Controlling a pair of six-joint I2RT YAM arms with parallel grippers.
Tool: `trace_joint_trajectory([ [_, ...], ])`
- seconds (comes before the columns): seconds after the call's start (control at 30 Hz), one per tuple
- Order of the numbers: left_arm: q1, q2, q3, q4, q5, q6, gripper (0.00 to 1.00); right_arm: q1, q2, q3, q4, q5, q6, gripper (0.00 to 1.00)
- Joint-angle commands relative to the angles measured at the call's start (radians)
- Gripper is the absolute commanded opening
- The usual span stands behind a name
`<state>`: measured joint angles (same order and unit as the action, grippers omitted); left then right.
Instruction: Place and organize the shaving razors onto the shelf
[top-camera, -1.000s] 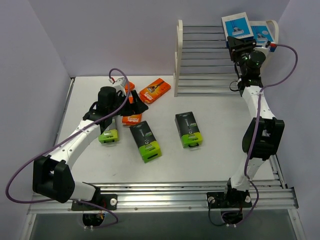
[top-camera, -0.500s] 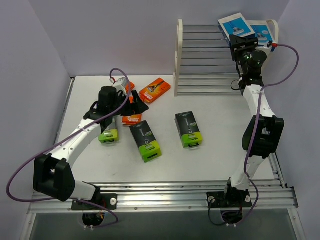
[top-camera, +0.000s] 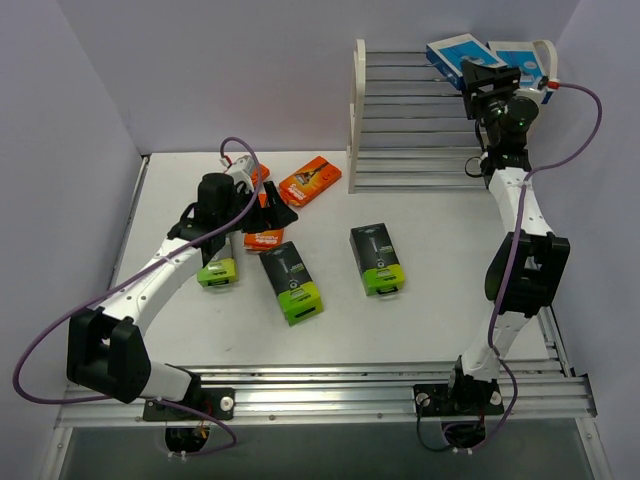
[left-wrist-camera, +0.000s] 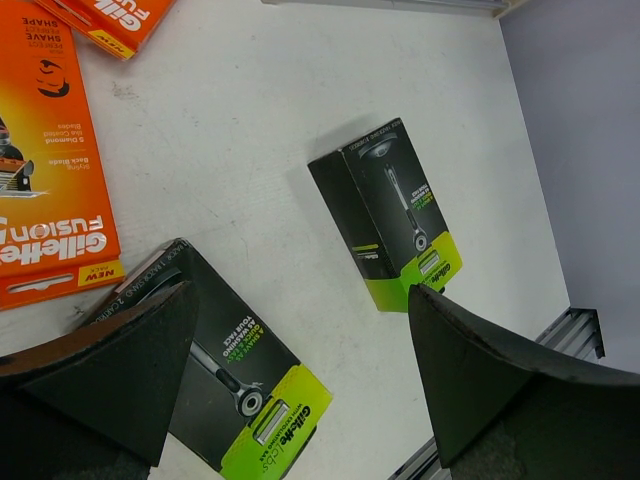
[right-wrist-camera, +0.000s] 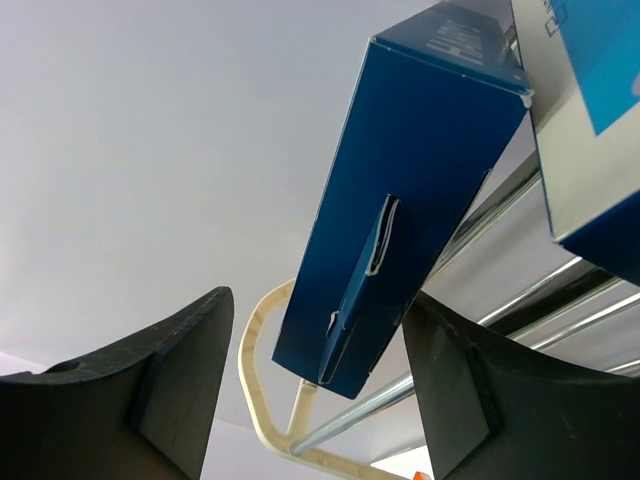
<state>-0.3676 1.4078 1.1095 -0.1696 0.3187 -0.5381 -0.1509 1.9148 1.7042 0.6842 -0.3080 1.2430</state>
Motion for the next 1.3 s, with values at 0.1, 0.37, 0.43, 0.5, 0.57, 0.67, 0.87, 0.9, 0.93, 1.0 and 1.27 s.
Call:
trace_joint_trajectory([
  [0.1, -0.005, 0.01, 0.032, 0.012, 0.028, -0.003, 0.94, -0.007, -0.006, 0.044, 0.04, -0.046, -0.02, 0.67],
  [0.37, -0.005, 0.013, 0.032, 0.013, 0.04, -0.011, 0.94, -0.007, -0.022, 0.096, -0.141, -0.062, -0.106, 0.79],
  [0.43, -0.005, 0.011, 0.032, 0.013, 0.04, -0.011, 0.94, -0.01, -0.02, 0.11, -0.172, -0.074, -0.125, 0.8],
  [0.5, -0.005, 0.014, 0.033, 0.013, 0.043, -0.013, 0.94, -0.013, -0.022, 0.114, -0.186, -0.082, -0.12, 0.8],
  [0.57, -0.004, 0.019, 0.033, 0.015, 0.046, -0.016, 0.94, -0.015, -0.025, 0.12, -0.21, -0.089, -0.128, 0.8],
  [0.67, -0.004, 0.023, 0.035, 0.013, 0.054, -0.017, 0.94, -0.016, -0.025, 0.146, -0.283, -0.092, -0.164, 0.81],
  [0.87, -0.002, 0.023, 0.036, 0.012, 0.056, -0.019, 0.94, -0.019, -0.02, 0.218, -0.408, -0.094, -0.234, 0.81],
  [0.9, -0.002, 0.023, 0.036, 0.012, 0.056, -0.019, 0.94, -0.019, -0.019, 0.225, -0.422, -0.095, -0.24, 0.82],
  [0.93, -0.002, 0.023, 0.036, 0.012, 0.057, -0.02, 0.94, -0.021, -0.019, 0.236, -0.431, -0.098, -0.241, 0.82],
  [1.0, -0.002, 0.025, 0.036, 0.012, 0.06, -0.022, 0.94, -0.022, -0.017, 0.245, -0.452, -0.106, -0.252, 0.82],
  [1.27, 0.002, 0.029, 0.038, 0.012, 0.068, -0.028, 0.94, -0.024, 0.018, 0.35, -0.589, -0.125, -0.32, 0.82],
])
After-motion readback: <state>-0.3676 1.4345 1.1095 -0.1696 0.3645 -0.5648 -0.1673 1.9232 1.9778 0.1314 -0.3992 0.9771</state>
